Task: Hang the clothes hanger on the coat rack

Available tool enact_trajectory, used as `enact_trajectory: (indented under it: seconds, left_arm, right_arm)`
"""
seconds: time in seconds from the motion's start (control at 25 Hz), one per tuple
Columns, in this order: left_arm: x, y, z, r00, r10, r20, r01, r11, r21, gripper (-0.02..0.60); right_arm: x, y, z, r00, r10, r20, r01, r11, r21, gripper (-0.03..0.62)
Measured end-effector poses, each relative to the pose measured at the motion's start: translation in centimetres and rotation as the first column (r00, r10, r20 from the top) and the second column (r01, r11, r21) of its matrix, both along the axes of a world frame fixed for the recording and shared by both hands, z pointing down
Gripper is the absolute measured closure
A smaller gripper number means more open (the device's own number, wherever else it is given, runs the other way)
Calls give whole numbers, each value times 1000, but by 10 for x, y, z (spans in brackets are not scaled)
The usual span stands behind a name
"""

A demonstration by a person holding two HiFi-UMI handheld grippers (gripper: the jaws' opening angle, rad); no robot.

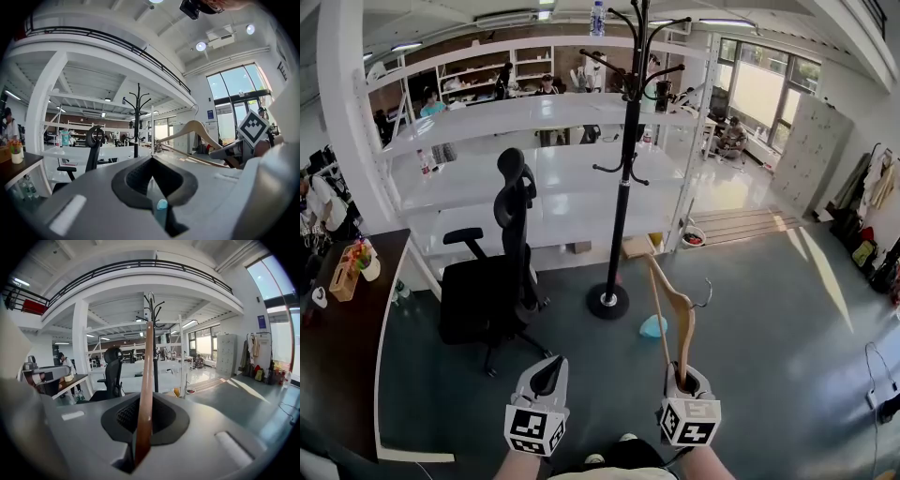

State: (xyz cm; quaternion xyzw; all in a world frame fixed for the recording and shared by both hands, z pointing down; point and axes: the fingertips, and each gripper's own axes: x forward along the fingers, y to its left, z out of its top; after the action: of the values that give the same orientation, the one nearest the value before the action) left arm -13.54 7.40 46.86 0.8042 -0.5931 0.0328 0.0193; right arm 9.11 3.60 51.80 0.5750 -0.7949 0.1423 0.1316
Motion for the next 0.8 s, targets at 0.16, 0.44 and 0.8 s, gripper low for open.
enact_trajectory:
  seconds: [0.16, 0.44, 0.8]
  left_arm:
    - [-7, -23, 8, 1000, -20, 2, 20, 1000, -17, 581]
    - [-6, -102, -2, 999, -44, 22, 43, 999, 10, 581]
    - [0, -218, -22, 997, -75, 32, 73, 995, 75, 581]
  right_arm:
    - [0, -28, 4, 1000, -6, -1, 6, 1000, -5, 551]
    - [2, -114, 1, 999, -28, 16, 28, 1000, 7, 551]
    - [25, -236, -18, 999, -17, 32, 15, 997, 72, 551]
